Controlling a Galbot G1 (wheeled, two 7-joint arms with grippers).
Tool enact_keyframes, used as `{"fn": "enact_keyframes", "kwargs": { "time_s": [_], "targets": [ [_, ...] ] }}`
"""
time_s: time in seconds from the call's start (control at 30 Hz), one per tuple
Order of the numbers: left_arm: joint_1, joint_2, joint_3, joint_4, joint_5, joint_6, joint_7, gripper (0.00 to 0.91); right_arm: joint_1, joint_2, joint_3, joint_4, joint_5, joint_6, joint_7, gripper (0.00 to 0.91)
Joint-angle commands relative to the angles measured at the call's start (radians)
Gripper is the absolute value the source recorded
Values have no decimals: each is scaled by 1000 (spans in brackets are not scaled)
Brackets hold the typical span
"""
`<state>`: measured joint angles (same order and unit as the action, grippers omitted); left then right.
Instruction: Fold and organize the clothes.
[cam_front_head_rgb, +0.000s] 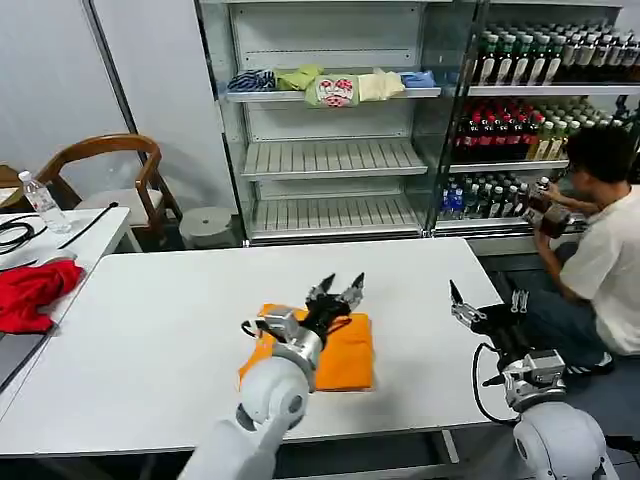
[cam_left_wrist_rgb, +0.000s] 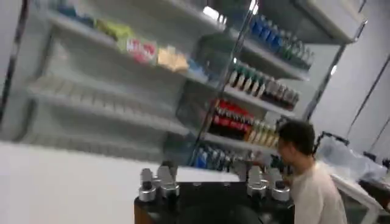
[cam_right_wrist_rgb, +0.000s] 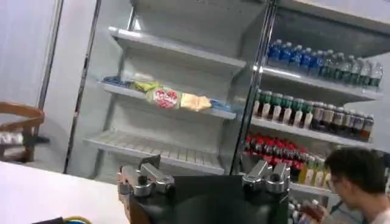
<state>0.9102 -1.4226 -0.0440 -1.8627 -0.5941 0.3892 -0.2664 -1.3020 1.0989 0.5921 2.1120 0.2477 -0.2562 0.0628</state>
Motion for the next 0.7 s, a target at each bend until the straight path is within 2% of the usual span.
{"fn": "enact_keyframes", "kwargs": {
  "time_s": [0.03,0.1,0.17,0.27,0.3,0.33,0.37,0.47,0.7],
  "targets": [
    [111,392,-397,36,387,-272,321,907,71,15,-51,-50,-27,12,7,907],
    [166,453,-480,88,411,-316,332,907,107,27,-85,-99,-37,14,15,907],
    [193,472,-518,111,371,-314,318,907,131,37,-105,-140,-46,15,22,907],
    [209,470,-540,122,349,-317,305,907,168,54,-139,-191,-55,17,25,907],
    [212,466,-541,122,349,-320,305,907,175,57,-151,-204,-60,28,46,907],
    [213,463,-539,121,349,-322,304,907,187,59,-157,-212,-78,21,66,907],
    [216,455,-535,120,351,-323,303,907,199,66,-164,-234,-133,21,71,907],
    [218,430,-513,126,420,-345,290,907,218,63,-183,-275,-157,70,28,907],
    [215,401,-464,122,411,-388,272,907,223,66,-182,-315,-163,127,-9,907]
  ]
}}
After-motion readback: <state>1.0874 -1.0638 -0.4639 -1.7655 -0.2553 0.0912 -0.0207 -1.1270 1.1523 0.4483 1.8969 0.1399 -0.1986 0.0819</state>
